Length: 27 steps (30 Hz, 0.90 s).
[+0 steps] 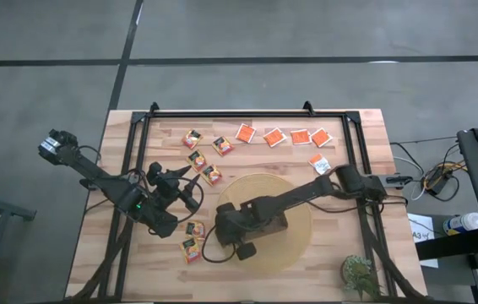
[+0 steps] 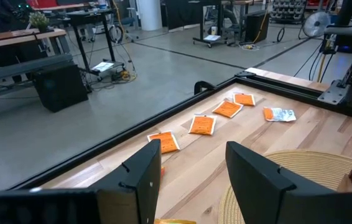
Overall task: Pick & Place Tea
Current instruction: Put the green tea bag into the left section of the wooden organizer
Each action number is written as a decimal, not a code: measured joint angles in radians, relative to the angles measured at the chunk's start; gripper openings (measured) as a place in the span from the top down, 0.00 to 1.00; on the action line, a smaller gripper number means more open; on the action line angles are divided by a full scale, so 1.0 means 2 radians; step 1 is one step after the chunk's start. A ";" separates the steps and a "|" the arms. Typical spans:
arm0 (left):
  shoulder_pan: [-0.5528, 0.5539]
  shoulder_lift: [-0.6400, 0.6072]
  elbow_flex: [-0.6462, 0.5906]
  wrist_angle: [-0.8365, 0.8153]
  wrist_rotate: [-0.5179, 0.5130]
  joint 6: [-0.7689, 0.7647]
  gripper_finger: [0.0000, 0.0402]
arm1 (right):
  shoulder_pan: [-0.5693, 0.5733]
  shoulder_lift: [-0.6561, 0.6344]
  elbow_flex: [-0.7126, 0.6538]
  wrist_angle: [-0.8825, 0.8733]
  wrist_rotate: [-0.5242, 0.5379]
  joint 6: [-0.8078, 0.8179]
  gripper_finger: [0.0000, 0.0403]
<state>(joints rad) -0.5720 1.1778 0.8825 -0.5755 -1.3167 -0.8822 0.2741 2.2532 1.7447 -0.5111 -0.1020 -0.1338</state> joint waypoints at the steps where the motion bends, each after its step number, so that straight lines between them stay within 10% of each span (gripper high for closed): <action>1: 0.000 0.000 0.000 0.000 0.000 0.000 0.57 | -0.001 0.008 0.001 0.004 -0.012 0.000 0.98; 7: 0.000 0.000 0.001 0.000 0.000 0.000 0.57 | -0.012 0.022 0.010 -0.008 -0.093 0.000 0.98; 27: 0.000 0.000 0.000 0.000 0.000 0.000 0.57 | 0.004 -0.034 0.012 -0.073 -0.049 -0.003 0.98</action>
<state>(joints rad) -0.5720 1.1774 0.8822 -0.5758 -1.3159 -0.8814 0.2816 2.1849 1.7679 -0.6563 -0.1998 -0.1396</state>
